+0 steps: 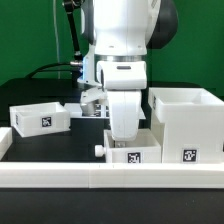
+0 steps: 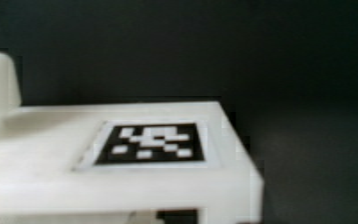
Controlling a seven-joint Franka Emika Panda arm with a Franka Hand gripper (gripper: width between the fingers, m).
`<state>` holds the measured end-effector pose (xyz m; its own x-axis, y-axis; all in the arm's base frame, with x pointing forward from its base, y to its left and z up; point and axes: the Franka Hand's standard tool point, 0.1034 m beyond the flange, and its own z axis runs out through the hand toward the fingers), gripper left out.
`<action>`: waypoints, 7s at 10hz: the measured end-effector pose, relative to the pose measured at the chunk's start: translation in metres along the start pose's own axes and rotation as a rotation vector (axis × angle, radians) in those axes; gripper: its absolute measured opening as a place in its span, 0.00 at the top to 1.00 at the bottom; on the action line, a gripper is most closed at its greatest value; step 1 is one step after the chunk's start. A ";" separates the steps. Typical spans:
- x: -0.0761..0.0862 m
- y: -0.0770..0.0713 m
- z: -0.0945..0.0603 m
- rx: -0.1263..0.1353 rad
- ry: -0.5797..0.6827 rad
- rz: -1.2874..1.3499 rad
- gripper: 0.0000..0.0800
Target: Assemble drawer
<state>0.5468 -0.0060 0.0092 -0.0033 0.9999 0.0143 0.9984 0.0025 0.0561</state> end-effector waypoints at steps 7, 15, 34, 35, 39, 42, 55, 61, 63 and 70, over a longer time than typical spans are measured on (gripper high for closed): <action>-0.009 -0.001 -0.003 0.002 -0.006 0.008 0.95; -0.006 -0.001 -0.001 0.005 -0.016 -0.022 0.95; 0.002 -0.004 -0.002 0.017 -0.049 0.026 0.95; 0.002 -0.004 -0.002 0.017 -0.049 0.026 0.95; 0.007 -0.004 -0.001 0.007 -0.046 0.015 0.95; 0.007 -0.004 0.000 0.010 -0.046 0.020 0.95; 0.008 -0.001 0.001 -0.020 -0.036 0.012 0.95; 0.008 0.000 0.001 -0.028 -0.035 0.012 0.95; 0.009 0.000 0.001 -0.027 -0.046 0.035 0.95; 0.013 0.001 0.001 -0.030 -0.056 0.052 0.95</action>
Offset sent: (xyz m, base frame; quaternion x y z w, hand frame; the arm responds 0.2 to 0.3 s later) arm -0.0041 -0.0038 0.0144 -0.0052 0.0038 0.0274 0.9996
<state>0.5477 0.0072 0.0087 0.0524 0.9979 -0.0375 0.9950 -0.0489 0.0867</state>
